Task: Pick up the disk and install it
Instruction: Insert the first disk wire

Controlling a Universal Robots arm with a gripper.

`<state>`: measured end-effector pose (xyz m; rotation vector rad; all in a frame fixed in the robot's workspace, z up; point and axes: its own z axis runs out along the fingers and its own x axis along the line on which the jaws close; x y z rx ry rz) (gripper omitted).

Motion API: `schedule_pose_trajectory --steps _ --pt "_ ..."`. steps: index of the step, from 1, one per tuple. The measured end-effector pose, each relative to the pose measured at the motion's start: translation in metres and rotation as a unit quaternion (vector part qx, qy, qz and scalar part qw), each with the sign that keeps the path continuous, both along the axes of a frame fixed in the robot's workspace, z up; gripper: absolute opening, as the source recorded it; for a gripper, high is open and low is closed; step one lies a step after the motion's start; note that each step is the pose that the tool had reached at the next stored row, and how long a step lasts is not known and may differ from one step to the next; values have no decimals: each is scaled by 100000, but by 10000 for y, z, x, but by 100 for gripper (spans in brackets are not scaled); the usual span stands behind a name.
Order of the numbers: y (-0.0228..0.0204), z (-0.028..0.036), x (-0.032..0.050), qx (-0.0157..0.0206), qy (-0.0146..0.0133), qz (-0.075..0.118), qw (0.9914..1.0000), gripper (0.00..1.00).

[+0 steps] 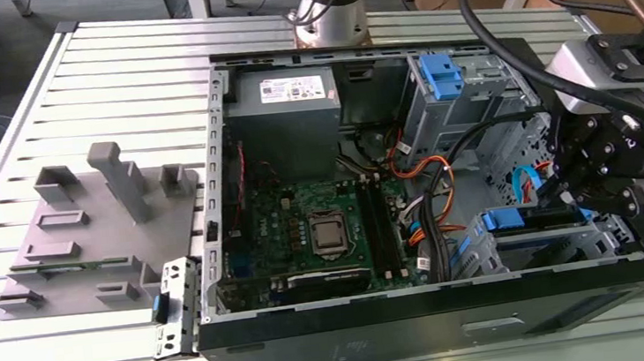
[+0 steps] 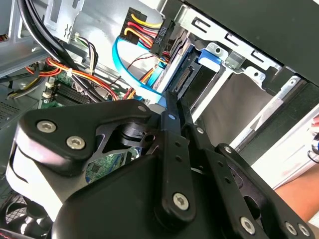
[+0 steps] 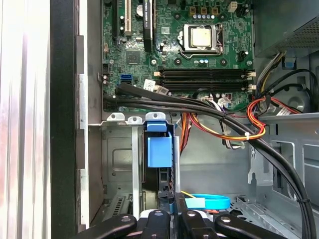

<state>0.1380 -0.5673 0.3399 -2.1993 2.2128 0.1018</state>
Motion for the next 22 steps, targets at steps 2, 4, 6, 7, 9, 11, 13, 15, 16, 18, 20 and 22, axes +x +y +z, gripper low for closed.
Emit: schedule_pose_trajectory --steps 2,4,6,7,9,11,13,15,16,18,20,22 --pt "0 -1 0 9 1 -24 100000 16" --pt "0 -2 0 9 4 -65 100000 16" --pt "-1 -2 0 6 7 -126 100000 16" --pt "0 -3 1 7 34 -129 100000 16" --pt "0 -5 2 14 422 -127 99999 16" --pt "0 -4 1 13 446 -132 99999 16" --pt "0 -4 2 8 467 -146 99999 16" --pt "0 -7 3 1 466 -1112 99993 16" --pt "0 -7 3 2 469 -1605 99986 16" --pt "0 -8 3 15 466 -1697 99985 16" --pt "0 -9 2 -6 464 -1717 99984 16" --pt "-1 -11 2 -58 463 -1721 99984 16"
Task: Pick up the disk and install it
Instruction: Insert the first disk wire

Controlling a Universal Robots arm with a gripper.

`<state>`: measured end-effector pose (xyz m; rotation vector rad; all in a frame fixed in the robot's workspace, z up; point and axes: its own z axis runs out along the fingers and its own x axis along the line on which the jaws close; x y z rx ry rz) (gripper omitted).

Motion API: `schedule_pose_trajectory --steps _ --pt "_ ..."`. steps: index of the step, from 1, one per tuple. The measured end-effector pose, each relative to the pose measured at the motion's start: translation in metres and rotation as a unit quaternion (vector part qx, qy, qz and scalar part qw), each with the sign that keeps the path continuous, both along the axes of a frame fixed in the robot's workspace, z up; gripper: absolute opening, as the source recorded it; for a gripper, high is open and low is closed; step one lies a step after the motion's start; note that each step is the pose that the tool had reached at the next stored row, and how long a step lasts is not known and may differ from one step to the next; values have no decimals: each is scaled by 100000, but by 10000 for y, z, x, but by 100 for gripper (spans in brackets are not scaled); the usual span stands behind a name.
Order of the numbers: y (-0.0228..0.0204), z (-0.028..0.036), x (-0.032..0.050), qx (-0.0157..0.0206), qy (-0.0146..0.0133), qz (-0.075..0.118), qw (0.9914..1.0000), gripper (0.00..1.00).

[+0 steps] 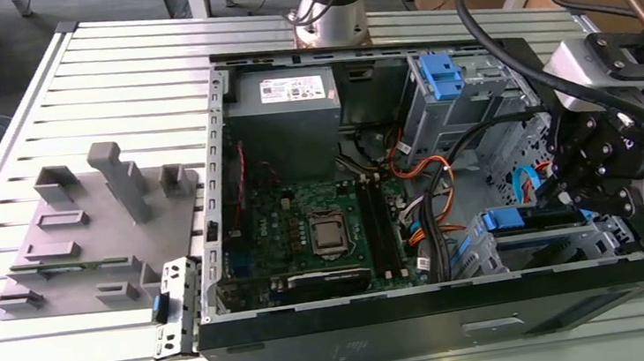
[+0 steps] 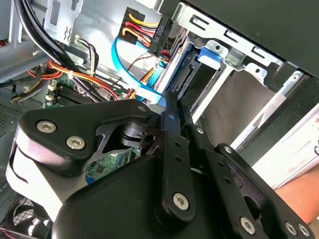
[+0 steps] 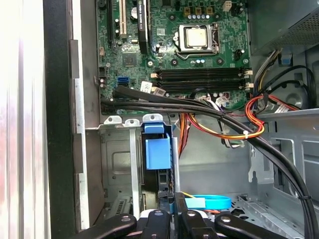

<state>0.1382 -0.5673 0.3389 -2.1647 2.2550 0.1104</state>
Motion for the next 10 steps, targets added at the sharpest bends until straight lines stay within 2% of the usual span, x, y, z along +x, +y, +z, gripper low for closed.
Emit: schedule_pose_trajectory --steps 1,4,5,8,10 --pt "1 0 0 -110 0 0 100000 16" --pt "0 0 0 -853 6 -2 99996 16" --pt "0 -1 0 -961 6 -1 99995 16" --pt "0 -8 0 -1016 8 2 99995 16" --pt "0 -10 0 -834 8 6 99997 16"
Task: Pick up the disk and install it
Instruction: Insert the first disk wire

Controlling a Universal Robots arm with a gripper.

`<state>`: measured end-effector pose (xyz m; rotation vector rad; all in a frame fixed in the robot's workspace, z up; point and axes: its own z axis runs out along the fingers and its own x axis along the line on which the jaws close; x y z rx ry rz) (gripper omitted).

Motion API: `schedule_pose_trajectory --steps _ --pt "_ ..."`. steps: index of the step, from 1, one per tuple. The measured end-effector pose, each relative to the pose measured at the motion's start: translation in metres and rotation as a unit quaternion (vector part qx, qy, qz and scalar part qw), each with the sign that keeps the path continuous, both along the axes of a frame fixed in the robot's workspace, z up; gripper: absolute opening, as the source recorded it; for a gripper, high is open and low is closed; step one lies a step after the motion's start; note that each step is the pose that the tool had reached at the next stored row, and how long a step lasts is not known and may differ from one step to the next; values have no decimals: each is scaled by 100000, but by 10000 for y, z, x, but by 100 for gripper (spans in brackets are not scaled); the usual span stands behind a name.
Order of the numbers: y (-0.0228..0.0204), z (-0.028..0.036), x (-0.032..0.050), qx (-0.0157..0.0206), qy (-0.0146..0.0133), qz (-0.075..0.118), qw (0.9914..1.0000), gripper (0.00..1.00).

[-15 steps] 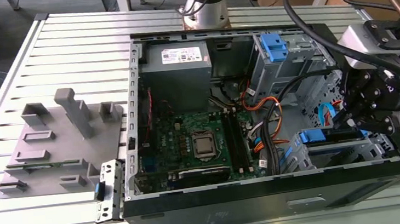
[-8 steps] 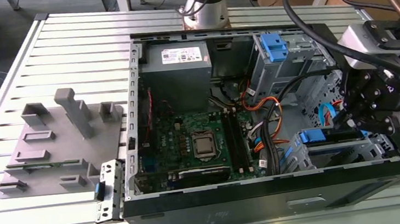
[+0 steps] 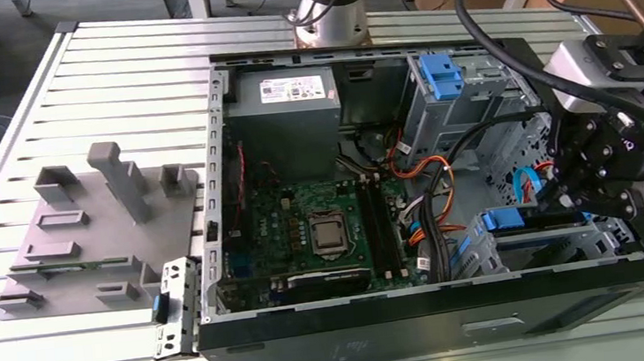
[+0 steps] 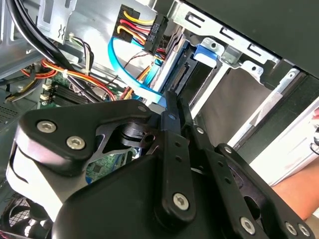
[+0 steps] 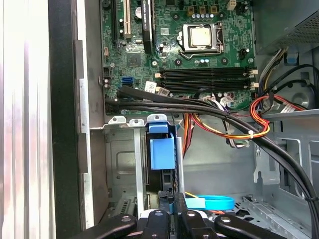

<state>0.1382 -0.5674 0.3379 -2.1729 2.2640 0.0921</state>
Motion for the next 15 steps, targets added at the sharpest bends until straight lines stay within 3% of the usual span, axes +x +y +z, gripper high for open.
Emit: schedule_pose_trajectory --steps 3,15 --pt "1 -1 0 218 -1 3 100000 16" --pt "1 -10 -3 227 -1 1 100000 16"
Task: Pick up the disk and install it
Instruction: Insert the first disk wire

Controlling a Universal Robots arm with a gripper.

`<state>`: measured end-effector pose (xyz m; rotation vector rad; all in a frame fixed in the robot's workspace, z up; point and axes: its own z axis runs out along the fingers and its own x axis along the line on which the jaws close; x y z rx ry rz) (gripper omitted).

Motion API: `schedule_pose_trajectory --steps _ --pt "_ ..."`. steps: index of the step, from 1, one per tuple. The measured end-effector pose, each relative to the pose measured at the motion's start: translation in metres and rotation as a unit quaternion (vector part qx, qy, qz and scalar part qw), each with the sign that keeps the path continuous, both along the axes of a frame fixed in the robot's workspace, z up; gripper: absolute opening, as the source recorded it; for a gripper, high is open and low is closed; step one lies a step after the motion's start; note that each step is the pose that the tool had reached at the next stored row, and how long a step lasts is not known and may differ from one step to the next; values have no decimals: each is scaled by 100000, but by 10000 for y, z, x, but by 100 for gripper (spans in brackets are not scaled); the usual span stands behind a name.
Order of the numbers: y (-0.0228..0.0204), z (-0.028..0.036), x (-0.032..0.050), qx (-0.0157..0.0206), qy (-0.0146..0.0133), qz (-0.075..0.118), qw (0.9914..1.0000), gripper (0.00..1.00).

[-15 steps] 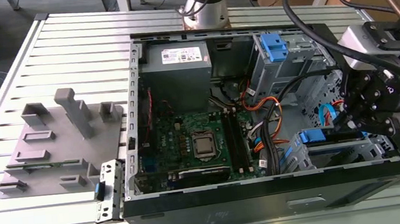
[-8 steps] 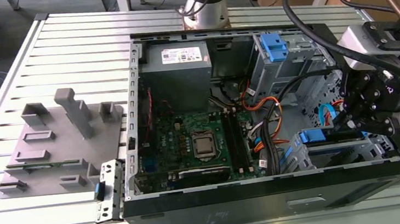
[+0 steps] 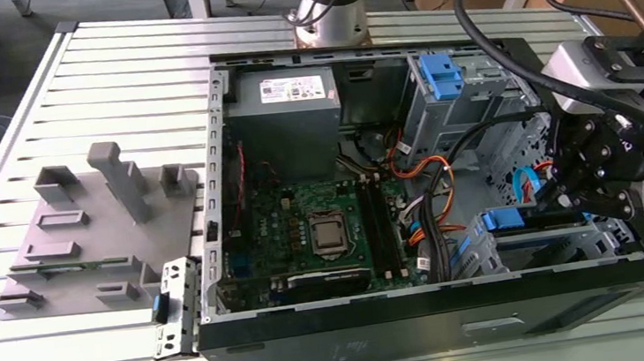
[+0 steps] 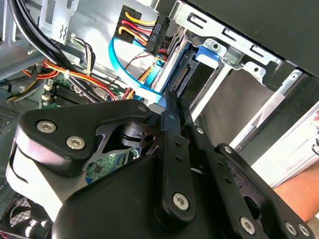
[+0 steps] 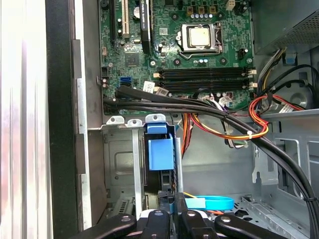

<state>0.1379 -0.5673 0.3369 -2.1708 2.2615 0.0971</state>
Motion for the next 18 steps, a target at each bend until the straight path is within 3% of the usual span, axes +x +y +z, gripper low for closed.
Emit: schedule_pose_trajectory --steps 18 --pt "9 -28 0 1 -2 -2 100000 16"
